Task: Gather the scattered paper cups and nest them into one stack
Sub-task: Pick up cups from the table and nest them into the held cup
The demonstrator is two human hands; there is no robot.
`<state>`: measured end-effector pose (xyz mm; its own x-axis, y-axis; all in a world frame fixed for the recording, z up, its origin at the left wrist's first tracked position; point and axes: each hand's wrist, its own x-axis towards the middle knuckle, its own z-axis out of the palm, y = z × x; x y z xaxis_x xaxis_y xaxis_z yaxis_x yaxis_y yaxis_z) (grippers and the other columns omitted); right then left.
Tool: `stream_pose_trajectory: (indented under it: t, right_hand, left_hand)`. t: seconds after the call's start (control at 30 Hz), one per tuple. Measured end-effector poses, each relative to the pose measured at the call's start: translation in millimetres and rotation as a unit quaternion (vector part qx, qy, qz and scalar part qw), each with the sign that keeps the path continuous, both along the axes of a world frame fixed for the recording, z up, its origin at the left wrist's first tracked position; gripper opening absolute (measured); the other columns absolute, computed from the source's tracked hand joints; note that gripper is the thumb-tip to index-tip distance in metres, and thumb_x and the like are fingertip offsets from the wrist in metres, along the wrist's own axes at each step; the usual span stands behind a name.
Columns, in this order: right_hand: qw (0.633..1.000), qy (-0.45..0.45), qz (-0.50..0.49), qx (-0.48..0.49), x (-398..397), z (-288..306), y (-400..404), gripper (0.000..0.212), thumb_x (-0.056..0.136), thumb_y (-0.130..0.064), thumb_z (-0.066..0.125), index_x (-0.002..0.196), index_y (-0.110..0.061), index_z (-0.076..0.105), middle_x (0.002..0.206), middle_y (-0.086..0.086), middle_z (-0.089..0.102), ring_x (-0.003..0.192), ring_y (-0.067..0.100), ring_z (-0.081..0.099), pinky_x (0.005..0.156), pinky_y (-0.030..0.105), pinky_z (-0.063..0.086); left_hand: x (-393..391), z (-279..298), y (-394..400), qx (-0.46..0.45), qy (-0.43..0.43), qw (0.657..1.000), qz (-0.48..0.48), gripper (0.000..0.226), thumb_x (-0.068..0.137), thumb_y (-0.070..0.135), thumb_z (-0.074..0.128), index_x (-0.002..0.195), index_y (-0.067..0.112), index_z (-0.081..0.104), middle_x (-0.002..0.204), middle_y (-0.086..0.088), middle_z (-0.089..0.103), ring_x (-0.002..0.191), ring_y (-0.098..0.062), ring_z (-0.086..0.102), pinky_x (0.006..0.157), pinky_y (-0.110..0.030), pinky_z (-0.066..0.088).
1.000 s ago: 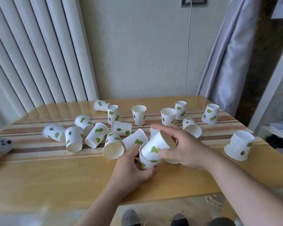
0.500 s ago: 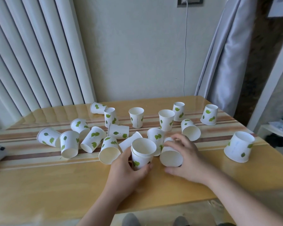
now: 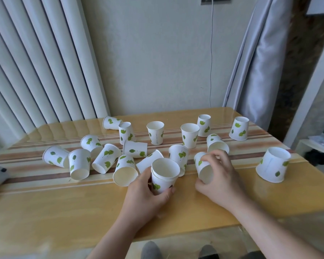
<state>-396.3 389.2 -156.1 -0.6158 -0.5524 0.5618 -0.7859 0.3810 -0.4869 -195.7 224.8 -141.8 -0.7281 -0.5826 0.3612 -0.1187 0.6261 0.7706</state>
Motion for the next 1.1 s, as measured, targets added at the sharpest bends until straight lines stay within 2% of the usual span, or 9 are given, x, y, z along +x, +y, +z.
stream_pose_trajectory:
  t: [0.1, 0.2, 0.3, 0.47, 0.63, 0.8, 0.9, 0.97, 1.1]
  right_hand:
    - [0.970, -0.193, 0.042, -0.141, -3.1, 16.0, 6.3, 0.052, 0.065, -0.049, 0.068, 0.116, -0.051, 0.054, 0.127, -0.012, 0.055, 0.103, 0.015, 0.063, 0.083, 0.037, 0.052]
    - [0.833, -0.445, 0.146, -0.295, -0.8, 51.7, 4.4, 0.049, 0.065, -0.048, 0.071, 0.112, -0.044, 0.059, 0.117, 0.010, 0.071, 0.065, 0.020, 0.066, 0.058, 0.033, 0.051]
    - [0.794, -0.484, 0.221, -0.294, 9.0, 73.1, 0.8, 0.052, 0.065, -0.042, 0.075, 0.114, -0.028, 0.065, 0.104, 0.009, 0.073, 0.064, 0.015, 0.063, 0.050, 0.025, 0.044]
    - [0.878, -0.387, 0.233, -0.156, 25.8, 68.9, -6.0, 0.053, 0.066, -0.051, 0.080, 0.118, -0.043, 0.076, 0.105, -0.026, 0.075, 0.091, 0.005, 0.070, 0.074, 0.019, 0.054]
    - [0.920, -0.316, 0.223, -0.056, 35.5, 51.0, -9.9, 0.059, 0.068, -0.074, 0.089, 0.122, -0.070, 0.066, 0.127, -0.020, 0.074, 0.113, 0.004, 0.073, 0.096, 0.032, 0.058]
    - [0.922, -0.311, 0.229, -0.031, 31.5, 49.1, -2.0, 0.069, 0.060, -0.094, 0.081, 0.124, -0.079, 0.059, 0.129, -0.041, 0.064, 0.090, -0.007, 0.067, 0.082, 0.016, 0.051]
    - [0.918, -0.303, 0.255, -0.007, 30.3, 48.2, 6.6, 0.085, 0.059, -0.098, 0.075, 0.136, -0.070, 0.055, 0.128, -0.039, 0.063, 0.078, -0.002, 0.057, 0.077, 0.017, 0.051]
    - [0.934, -0.265, 0.239, -0.020, 23.6, 54.3, 16.1, 0.084, 0.066, -0.097, 0.072, 0.140, -0.060, 0.058, 0.129, -0.031, 0.066, 0.086, 0.004, 0.060, 0.083, 0.020, 0.053]
    - [0.996, 0.005, -0.026, -0.085, -32.4, 73.8, 57.2, 0.052, 0.081, -0.055, 0.068, 0.125, -0.029, 0.079, 0.120, -0.010, 0.073, 0.111, 0.021, 0.060, 0.099, 0.041, 0.051]
  left_hand:
    - [-0.4, -1.4, -0.2, -0.005, -0.004, 1.000, 0.000, 0.055, 0.072, 0.058, 0.084, 0.122, 0.044, 0.066, 0.111, 0.034, 0.069, 0.104, 0.004, 0.066, 0.077, -0.006, 0.046]
    - [-2.1, -2.5, -1.5, -0.016, -0.022, 1.000, -0.007, 0.057, 0.073, 0.055, 0.086, 0.125, 0.045, 0.065, 0.109, 0.029, 0.071, 0.107, 0.006, 0.065, 0.080, -0.006, 0.046]
    - [-1.7, -1.7, -0.9, -0.050, -0.039, 0.998, -0.015, 0.050, 0.075, 0.047, 0.084, 0.122, 0.042, 0.066, 0.106, 0.026, 0.071, 0.107, 0.001, 0.063, 0.081, -0.009, 0.045]
    - [-2.0, -2.0, -1.6, -0.086, -0.038, 0.995, -0.027, 0.065, 0.075, 0.047, 0.085, 0.136, 0.046, 0.063, 0.113, 0.026, 0.069, 0.113, 0.003, 0.060, 0.086, -0.010, 0.044]
    - [-2.9, -3.6, -4.4, -0.104, -0.042, 0.993, -0.044, 0.084, 0.075, 0.056, 0.090, 0.151, 0.043, 0.056, 0.125, 0.030, 0.061, 0.116, 0.010, 0.053, 0.096, -0.004, 0.037]
    - [-3.6, -4.2, -4.5, -0.114, -0.040, 0.992, -0.043, 0.084, 0.074, 0.058, 0.090, 0.150, 0.043, 0.057, 0.121, 0.039, 0.056, 0.115, 0.020, 0.047, 0.094, -0.002, 0.035]
    - [-3.6, -4.3, -4.9, -0.112, -0.039, 0.992, -0.038, 0.082, 0.074, 0.059, 0.089, 0.149, 0.046, 0.057, 0.121, 0.037, 0.059, 0.116, 0.014, 0.050, 0.093, -0.004, 0.037]
    - [-3.1, -4.5, -5.0, -0.109, -0.040, 0.993, -0.034, 0.082, 0.074, 0.061, 0.086, 0.149, 0.048, 0.057, 0.120, 0.037, 0.061, 0.118, 0.011, 0.052, 0.091, -0.006, 0.039]
    - [-3.1, -6.5, -6.2, -0.108, -0.046, 0.993, -0.032, 0.081, 0.074, 0.063, 0.084, 0.149, 0.047, 0.056, 0.120, 0.037, 0.061, 0.116, 0.012, 0.053, 0.091, -0.006, 0.039]
